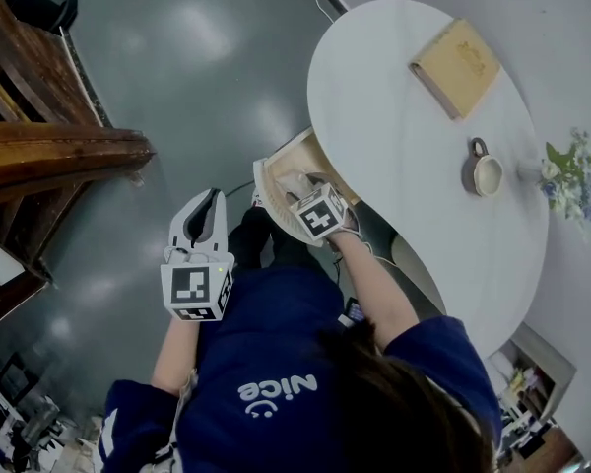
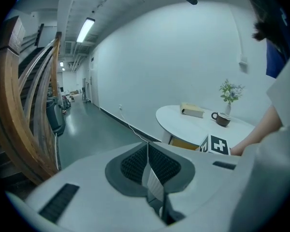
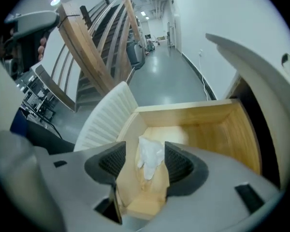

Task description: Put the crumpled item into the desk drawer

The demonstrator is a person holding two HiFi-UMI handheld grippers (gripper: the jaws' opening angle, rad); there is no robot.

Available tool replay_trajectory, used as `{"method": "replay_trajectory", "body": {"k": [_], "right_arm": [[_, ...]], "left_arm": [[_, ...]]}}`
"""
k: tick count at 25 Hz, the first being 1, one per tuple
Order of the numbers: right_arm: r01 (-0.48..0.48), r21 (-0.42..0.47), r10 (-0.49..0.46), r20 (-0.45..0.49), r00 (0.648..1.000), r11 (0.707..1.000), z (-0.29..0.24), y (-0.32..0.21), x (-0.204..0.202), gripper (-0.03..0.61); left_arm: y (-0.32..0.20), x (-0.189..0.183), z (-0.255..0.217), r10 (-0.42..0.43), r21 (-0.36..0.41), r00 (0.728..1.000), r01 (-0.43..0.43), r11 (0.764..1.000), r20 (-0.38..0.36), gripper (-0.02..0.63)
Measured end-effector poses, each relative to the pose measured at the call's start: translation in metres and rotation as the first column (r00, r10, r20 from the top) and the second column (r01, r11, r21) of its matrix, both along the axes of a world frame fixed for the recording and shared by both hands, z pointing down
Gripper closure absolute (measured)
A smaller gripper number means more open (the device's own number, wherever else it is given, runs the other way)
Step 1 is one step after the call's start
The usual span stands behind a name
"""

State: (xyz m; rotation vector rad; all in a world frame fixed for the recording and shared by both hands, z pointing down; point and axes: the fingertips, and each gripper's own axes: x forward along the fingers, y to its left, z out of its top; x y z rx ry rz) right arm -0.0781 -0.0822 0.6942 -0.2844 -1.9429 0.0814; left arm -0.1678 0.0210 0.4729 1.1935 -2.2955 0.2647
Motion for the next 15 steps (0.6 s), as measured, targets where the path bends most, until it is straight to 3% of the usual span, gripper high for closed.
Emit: {"method": "replay_trajectory", "body": {"k": [8, 15], "right_arm": [[-0.118, -0.009, 0.118, 0.095, 0.988, 0.993, -0.054, -0.002, 0.012, 0.319], [-0.249, -0.037, 0.252, 0.195, 0.948, 0.968, -0.106, -0.010, 0.015, 0.319]], "left_arm": [[-0.027, -0.006, -0.012, 0.055, 0.055, 0.998, -0.056, 0.997, 0.029, 0.601], [-0.052, -0.009, -0.024, 0.137, 0.114, 0.990, -0.139, 0.984, 0.022, 0.601]]}}
